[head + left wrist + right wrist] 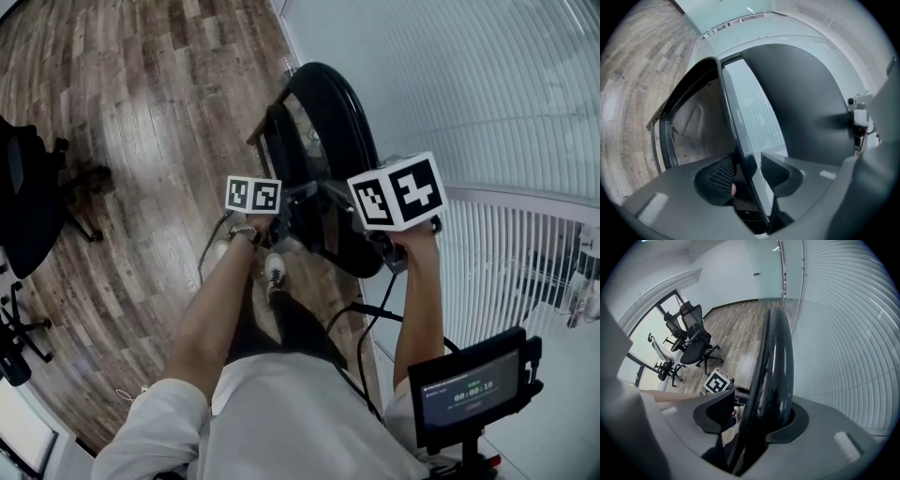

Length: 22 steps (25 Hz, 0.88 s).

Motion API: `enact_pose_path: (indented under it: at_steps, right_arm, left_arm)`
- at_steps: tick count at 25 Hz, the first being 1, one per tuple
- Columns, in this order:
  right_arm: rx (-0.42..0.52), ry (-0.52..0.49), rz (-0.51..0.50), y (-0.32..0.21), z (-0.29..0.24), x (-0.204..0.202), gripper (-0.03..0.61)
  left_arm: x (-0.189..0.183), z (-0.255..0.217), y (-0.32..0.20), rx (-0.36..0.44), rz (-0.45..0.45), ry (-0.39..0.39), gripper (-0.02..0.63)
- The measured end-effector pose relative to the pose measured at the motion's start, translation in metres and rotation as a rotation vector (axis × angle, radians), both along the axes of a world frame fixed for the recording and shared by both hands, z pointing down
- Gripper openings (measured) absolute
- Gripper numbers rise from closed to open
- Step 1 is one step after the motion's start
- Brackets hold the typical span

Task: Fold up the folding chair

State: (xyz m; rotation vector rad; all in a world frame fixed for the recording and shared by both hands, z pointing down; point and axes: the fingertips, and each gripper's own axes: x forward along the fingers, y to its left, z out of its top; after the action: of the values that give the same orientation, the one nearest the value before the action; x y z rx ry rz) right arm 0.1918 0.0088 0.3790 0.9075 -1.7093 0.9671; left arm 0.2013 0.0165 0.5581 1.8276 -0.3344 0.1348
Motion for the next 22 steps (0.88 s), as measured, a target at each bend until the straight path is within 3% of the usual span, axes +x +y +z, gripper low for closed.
enact_pose_path:
  at_steps: [22]
  right_arm:
    - [0.0, 0.021, -0.013, -0.004, 0.012, -0.007, 0.195]
  left_arm:
    - [-0.004, 0.012, -0.005, -0.001, -0.031, -0.055, 0.156]
